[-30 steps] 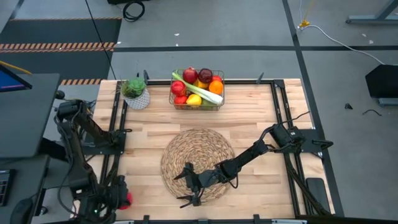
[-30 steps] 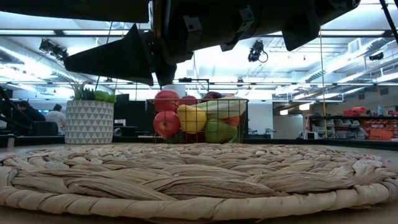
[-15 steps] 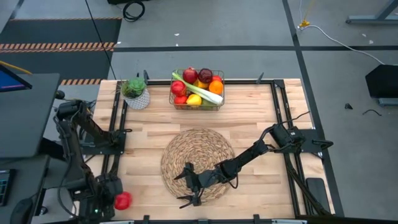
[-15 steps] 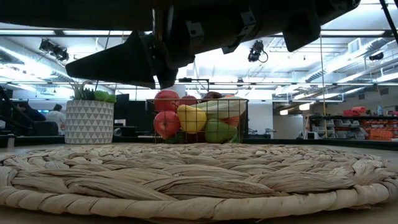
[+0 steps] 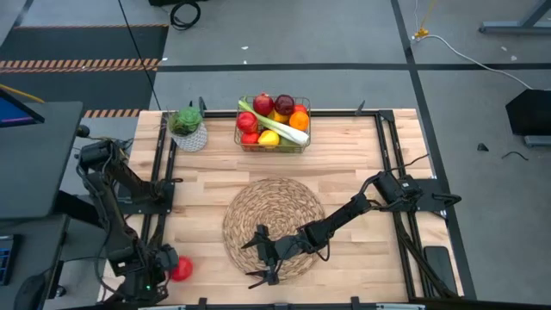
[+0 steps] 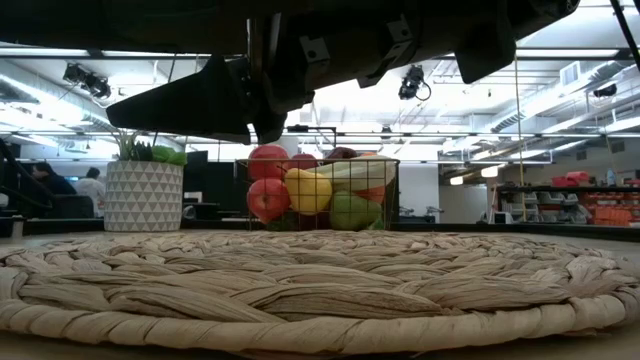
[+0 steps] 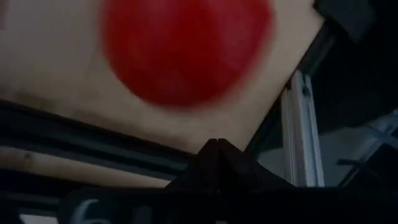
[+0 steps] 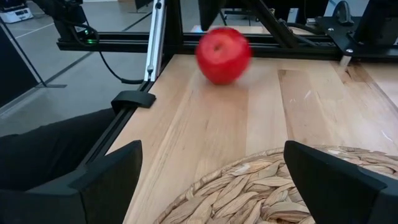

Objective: Build produce basket
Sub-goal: Put the apple into the wire basket

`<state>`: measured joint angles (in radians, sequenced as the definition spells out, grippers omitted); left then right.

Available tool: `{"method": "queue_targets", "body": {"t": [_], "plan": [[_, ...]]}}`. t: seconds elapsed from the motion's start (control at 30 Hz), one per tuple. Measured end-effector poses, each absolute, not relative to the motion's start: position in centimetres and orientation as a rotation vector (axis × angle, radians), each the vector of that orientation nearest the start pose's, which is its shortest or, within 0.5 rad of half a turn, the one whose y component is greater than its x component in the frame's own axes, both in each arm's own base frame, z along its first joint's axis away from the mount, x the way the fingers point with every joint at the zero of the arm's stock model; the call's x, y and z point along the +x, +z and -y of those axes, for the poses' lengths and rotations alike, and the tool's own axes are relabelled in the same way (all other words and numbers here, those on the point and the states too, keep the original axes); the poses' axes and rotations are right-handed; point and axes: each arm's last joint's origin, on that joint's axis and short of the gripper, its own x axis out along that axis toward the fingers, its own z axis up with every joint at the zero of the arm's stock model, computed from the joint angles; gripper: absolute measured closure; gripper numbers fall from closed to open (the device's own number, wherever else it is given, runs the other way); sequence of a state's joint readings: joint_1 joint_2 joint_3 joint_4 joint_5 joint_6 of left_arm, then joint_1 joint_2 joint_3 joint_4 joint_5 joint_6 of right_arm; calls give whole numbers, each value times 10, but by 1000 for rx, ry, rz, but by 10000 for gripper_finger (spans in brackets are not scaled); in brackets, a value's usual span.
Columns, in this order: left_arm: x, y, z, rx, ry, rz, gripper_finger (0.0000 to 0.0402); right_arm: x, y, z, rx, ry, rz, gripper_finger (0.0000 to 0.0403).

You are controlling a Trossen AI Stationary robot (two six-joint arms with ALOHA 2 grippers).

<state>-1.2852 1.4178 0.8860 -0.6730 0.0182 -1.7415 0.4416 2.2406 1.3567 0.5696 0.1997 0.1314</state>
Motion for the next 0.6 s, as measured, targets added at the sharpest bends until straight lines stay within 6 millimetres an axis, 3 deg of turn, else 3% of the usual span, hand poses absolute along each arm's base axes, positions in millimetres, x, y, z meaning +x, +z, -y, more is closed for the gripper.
{"method": "queue_targets", "body": {"t": [0.4, 0.6], "plan": [[105, 197, 236, -471, -20, -1417, 393, 434, 129, -199, 30, 219, -317, 7], [114, 191, 219, -314, 57, -1446, 393, 434, 129, -199, 30, 219, -317, 7]]}}
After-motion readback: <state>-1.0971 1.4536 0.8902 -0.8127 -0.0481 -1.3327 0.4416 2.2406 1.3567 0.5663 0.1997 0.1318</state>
